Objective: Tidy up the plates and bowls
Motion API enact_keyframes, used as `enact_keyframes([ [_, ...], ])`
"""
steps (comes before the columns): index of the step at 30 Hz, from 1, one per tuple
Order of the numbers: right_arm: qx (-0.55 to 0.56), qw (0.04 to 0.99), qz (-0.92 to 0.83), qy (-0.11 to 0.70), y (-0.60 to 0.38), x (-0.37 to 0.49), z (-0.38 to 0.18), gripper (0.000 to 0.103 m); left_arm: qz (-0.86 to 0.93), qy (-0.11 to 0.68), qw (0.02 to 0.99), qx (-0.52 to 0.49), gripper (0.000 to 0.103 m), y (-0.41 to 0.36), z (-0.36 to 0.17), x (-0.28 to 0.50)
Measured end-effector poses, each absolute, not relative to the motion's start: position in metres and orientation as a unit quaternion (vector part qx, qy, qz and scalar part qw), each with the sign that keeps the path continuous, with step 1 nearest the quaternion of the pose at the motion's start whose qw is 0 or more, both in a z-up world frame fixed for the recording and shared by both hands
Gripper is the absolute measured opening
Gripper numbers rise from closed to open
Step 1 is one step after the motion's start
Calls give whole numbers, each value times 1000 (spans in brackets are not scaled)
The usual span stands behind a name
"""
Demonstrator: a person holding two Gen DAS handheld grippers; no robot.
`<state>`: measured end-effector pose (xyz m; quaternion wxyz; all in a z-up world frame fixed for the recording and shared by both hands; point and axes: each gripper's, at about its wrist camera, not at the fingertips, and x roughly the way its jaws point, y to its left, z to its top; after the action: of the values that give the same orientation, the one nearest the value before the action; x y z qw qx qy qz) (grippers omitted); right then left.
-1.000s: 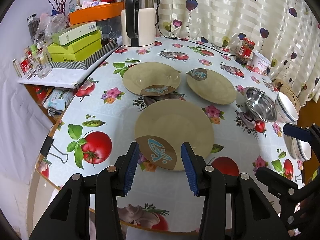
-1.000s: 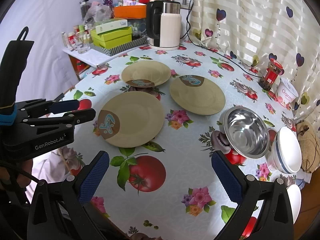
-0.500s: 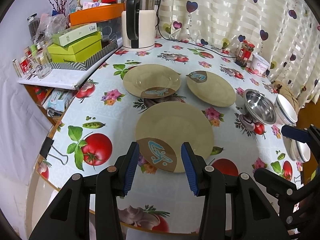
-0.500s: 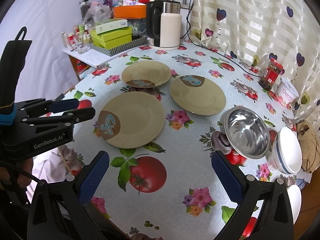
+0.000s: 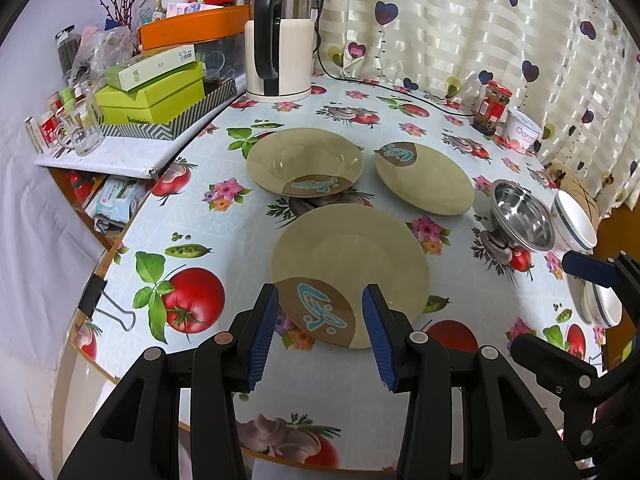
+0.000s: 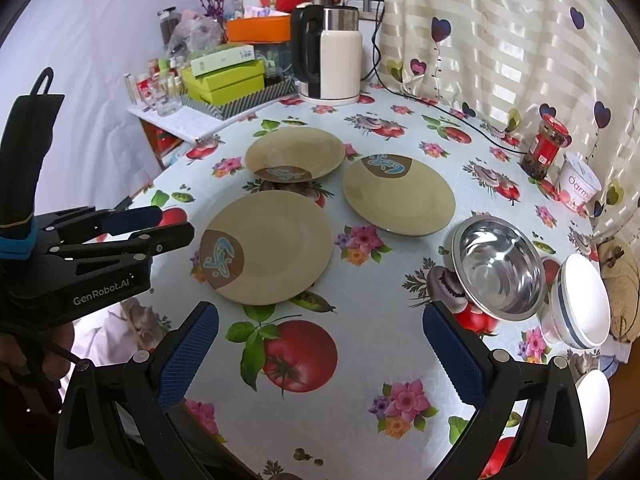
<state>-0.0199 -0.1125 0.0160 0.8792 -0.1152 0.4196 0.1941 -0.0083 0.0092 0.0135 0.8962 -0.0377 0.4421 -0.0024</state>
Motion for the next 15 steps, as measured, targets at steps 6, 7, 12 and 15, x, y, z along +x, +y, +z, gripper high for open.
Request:
enact_keyframes([
  [6, -107, 878, 199, 422, -118, -14, 17, 103, 1, 442, 896, -39, 45, 10, 13, -6],
  [7, -107, 878, 200, 422, -117, -13, 17, 103, 1, 443, 895, -40, 45, 11, 12, -5],
  [12, -106, 877, 201, 423, -116, -12, 16, 103, 1, 445, 895, -38, 45, 11, 9, -2],
  [15, -108, 877, 200, 423, -116, -12, 15, 103, 2, 446, 894, -38, 45, 11, 6, -1],
])
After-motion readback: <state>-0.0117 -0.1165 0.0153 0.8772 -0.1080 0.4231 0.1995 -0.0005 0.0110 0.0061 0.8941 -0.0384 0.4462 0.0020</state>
